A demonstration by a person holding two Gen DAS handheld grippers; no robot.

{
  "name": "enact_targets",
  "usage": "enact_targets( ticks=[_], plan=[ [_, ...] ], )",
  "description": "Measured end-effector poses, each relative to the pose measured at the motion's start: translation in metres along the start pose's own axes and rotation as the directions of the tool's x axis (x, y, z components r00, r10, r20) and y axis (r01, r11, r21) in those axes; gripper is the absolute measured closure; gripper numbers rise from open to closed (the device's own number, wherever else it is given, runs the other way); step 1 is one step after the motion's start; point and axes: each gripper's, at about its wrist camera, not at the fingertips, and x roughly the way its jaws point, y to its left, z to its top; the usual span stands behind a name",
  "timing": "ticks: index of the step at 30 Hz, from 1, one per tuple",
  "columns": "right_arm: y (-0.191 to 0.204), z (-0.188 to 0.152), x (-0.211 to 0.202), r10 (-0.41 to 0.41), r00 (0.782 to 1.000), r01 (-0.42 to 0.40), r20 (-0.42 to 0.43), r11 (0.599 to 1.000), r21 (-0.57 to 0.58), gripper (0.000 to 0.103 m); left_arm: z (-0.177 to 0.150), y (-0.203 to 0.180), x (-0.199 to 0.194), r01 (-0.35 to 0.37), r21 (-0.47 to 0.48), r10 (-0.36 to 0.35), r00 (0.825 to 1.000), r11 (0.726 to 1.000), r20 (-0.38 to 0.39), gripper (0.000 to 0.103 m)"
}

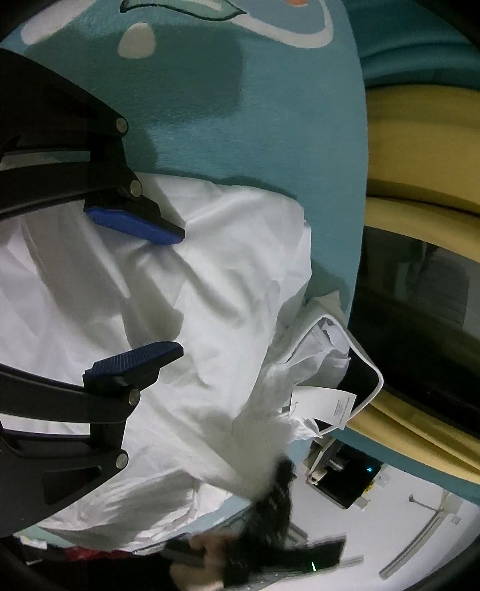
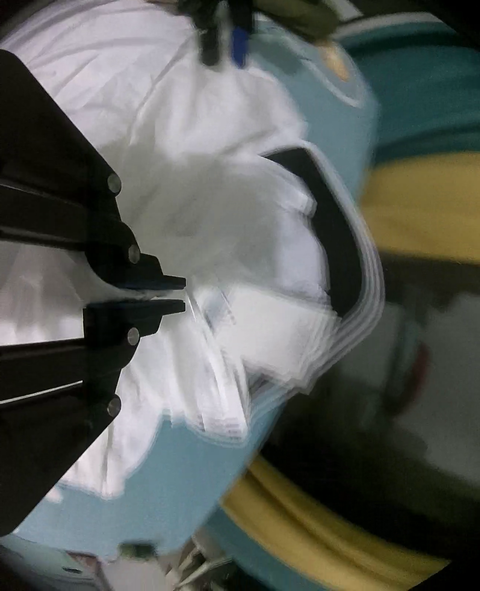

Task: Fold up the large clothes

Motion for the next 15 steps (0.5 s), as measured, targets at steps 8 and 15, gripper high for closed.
enact_targets(
  ticks=[8, 15],
  plan=[
    [-0.051, -0.071, -0.048, -0.045, 0.999, 0.043, 0.005, 0.985, 0.166, 0.098, 0.0, -0.004, 0.0, -0.035, 0.031, 0.035, 0.999, 0.999, 0.001, 0.045],
    [-0.06, -0.137, -0.037, 0.081, 0.987, -0.034, -0.14, 0.95, 0.31, 0.087, 0.002, -0.006, -0.001, -0.092, 0.066, 0.094, 0.995, 0.994, -0.024, 0.045]
  ],
)
